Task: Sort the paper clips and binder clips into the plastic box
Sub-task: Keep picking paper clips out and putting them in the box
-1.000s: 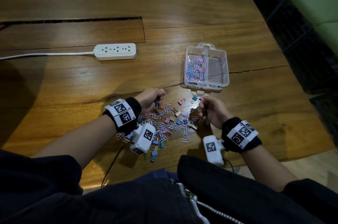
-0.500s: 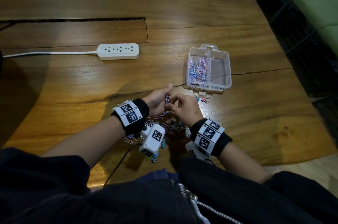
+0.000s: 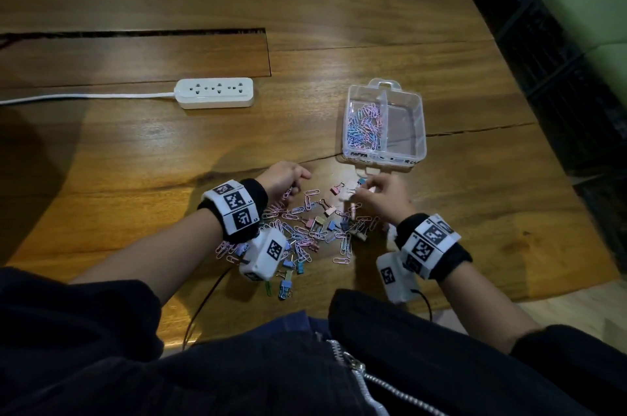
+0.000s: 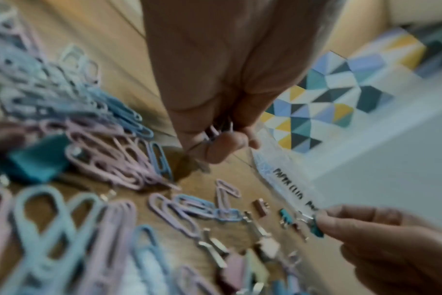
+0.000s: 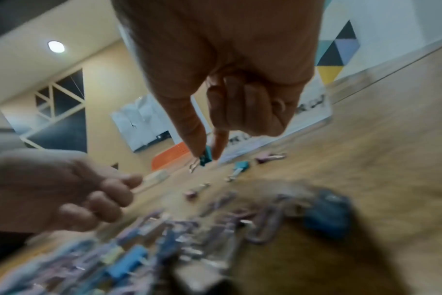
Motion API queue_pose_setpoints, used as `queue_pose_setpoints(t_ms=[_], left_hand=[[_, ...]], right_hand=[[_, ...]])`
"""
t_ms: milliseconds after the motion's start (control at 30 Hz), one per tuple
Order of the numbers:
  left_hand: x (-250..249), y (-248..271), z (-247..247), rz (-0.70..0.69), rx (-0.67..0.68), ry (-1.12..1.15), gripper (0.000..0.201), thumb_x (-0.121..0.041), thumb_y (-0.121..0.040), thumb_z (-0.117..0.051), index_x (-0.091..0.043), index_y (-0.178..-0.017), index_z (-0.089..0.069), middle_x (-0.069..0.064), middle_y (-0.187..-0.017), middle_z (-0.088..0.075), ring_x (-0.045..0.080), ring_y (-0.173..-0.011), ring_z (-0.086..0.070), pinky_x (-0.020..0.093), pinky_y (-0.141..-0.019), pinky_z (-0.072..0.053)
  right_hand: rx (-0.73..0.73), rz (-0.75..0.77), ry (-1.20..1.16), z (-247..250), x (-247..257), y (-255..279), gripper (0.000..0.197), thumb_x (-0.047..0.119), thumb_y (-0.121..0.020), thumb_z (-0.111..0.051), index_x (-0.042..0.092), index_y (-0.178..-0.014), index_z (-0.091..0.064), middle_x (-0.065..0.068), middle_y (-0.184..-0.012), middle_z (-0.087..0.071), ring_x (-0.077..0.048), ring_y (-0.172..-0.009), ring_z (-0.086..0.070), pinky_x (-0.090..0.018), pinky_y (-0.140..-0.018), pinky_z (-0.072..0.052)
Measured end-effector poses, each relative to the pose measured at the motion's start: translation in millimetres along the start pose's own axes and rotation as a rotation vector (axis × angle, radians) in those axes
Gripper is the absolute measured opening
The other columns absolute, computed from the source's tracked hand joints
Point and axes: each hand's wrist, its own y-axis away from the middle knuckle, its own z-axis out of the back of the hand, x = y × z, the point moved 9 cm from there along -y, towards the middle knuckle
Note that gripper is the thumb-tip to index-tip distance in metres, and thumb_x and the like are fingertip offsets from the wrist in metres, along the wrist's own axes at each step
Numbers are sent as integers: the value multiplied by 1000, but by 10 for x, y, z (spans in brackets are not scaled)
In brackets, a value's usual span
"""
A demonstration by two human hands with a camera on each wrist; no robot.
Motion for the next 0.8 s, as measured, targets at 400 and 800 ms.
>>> queue_pose_setpoints(t_ms=[400, 800], left_hand=[[-96, -63, -184, -281, -31, -1184, 39, -36, -80, -66, -13, -108, -52, 6, -111, -61, 25, -101, -57, 37, -87, -48], [-36, -35, -297, -260, -3, -1353, 27, -25, -93, -40, -3, -97, -55, 13, -97, -56, 27, -87, -55, 35, -75, -45]], right_hand=[[303, -27, 151, -213, -253, 38, 28, 4, -77, -64, 24, -95, -58, -7, -111, -61, -23, -100, -59, -42, -89, -51], [259, 154, 527, -315, -166, 24, 14, 20, -86, -56, 15, -78, -46, 0, -91, -45, -14, -84, -43, -23, -75, -33]])
